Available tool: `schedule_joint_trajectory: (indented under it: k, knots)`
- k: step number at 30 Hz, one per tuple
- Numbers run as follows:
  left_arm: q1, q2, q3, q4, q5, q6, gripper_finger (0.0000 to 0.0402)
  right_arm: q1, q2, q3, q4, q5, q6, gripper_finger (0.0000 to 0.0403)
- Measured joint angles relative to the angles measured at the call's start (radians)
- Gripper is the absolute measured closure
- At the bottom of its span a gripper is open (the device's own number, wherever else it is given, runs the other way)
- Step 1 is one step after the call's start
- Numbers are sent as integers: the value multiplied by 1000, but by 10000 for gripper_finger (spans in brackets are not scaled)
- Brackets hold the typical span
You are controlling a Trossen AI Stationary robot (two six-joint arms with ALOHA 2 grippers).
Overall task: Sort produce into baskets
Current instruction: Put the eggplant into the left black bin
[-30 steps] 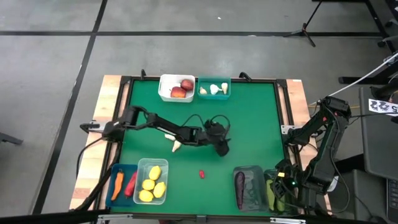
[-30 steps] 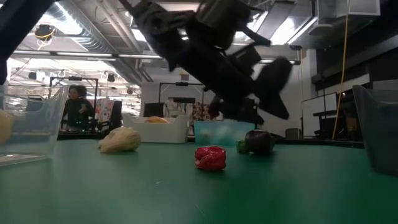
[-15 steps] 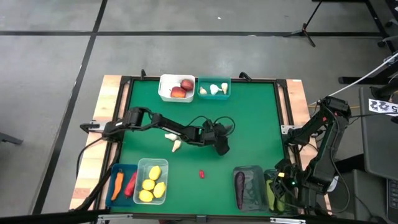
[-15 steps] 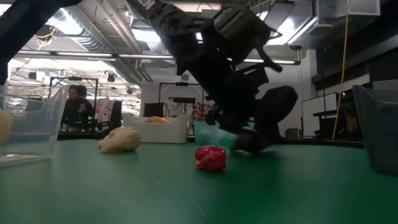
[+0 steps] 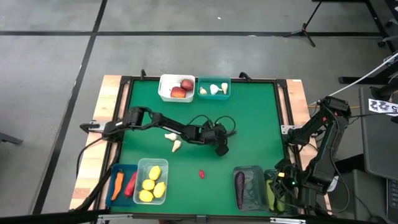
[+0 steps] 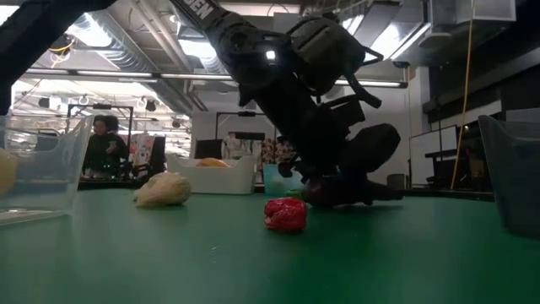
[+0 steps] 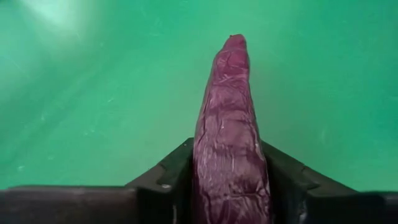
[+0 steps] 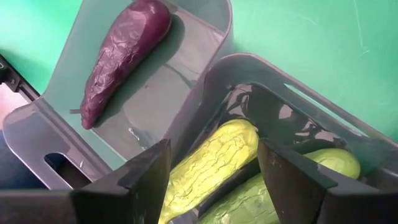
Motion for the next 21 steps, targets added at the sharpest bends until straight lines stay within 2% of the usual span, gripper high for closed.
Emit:
schedule_joint_trajectory:
  k: [5, 8, 12, 16, 21]
  knots:
    - [-13, -83, -2, 3, 26, 89, 288, 0, 0, 0, -3, 13, -17, 162]
    - [-34, -142, 0, 31, 51, 185, 284, 0, 0, 0, -8, 52, -24, 162]
    - [-74, -198, -1, 111, 152, 324, 261, 0, 0, 0, -28, 146, -59, 162]
    - [-109, -258, -1, 232, 226, 366, 259, 0, 0, 0, -33, 381, -179, 162]
    - [-113, -366, 0, 284, 229, 406, 277, 0, 0, 0, -46, 813, -426, 162]
